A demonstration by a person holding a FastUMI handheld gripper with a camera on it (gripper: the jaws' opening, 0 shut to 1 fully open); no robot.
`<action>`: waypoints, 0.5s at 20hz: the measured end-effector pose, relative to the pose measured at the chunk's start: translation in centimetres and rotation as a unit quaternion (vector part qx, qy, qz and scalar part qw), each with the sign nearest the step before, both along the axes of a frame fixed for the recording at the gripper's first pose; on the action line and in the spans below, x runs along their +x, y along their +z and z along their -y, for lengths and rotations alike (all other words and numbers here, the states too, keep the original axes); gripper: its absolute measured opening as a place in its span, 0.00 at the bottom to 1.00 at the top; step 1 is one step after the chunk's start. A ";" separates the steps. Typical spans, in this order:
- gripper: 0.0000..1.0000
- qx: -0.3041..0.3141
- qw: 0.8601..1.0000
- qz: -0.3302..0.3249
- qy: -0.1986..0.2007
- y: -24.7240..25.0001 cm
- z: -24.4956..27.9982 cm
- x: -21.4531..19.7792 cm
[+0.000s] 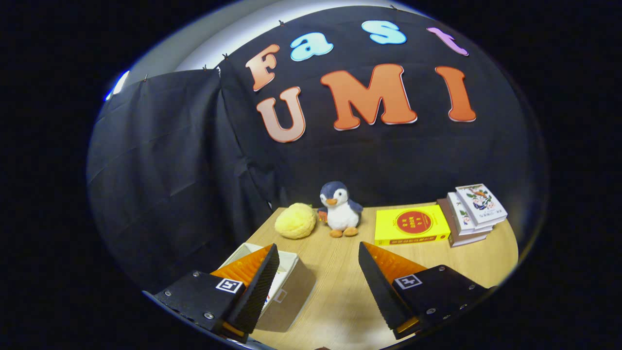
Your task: Open the storage box then place both shoes into the box .Put the left shoe in first, then the right shoe, with the right side of both shoes facing outward in a uniform manner.
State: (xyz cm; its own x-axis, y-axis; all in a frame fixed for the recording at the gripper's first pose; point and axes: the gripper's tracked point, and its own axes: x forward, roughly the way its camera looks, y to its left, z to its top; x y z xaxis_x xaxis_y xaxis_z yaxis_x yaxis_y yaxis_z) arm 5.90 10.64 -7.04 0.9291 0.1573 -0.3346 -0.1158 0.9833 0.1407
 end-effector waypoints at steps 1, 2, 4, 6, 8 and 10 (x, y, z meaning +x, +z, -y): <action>0.98 -0.007 1.000 0.018 -0.003 0.8 1.1 0.2; 0.98 -0.014 0.999 0.037 -0.008 1.7 2.0 0.7; 0.98 -0.026 0.997 0.068 -0.012 3.2 3.7 1.0; 0.98 -0.031 0.994 0.104 -0.013 5.1 4.6 1.1; 0.98 -0.035 0.989 0.140 -0.011 6.5 5.3 0.9; 0.98 -0.050 0.984 0.168 -0.012 7.5 6.1 0.5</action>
